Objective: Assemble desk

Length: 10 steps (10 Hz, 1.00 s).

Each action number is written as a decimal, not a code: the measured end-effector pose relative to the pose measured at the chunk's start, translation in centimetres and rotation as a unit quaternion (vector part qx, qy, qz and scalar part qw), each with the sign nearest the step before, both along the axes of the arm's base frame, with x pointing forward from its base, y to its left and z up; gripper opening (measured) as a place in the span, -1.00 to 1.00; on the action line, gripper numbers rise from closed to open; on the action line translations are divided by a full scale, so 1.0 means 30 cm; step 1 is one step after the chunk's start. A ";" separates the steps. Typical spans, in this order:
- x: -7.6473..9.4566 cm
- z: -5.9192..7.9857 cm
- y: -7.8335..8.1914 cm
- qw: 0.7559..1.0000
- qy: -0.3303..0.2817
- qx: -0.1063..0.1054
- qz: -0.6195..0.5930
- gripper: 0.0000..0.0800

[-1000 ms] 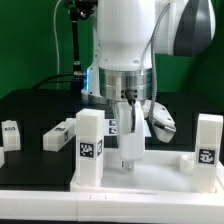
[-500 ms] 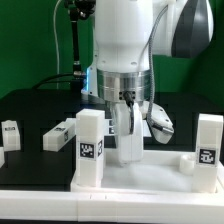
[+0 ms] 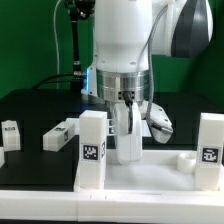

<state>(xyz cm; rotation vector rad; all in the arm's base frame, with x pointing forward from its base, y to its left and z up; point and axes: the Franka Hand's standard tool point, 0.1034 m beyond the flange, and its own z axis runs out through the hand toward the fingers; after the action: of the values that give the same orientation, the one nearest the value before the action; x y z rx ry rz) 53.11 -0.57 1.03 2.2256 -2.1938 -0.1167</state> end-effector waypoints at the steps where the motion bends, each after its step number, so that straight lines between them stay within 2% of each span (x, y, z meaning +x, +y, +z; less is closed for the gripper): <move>1: -0.012 0.001 -0.022 1.000 -0.003 -0.003 0.015 -0.82; 4: -0.071 0.009 -0.106 0.998 0.003 -0.005 0.069 -0.82; 5: -0.074 0.010 -0.127 0.997 0.003 -0.007 0.079 -0.82; 10: -0.072 0.010 -0.130 0.994 0.002 -0.007 0.107 -0.82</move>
Offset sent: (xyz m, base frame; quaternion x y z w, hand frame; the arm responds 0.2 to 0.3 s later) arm -0.0333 -0.0319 0.0059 -0.0192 -0.0038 -0.0635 0.9978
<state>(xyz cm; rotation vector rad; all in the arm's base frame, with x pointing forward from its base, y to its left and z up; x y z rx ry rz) 50.95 -4.46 1.32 2.4325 -1.9306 -0.1030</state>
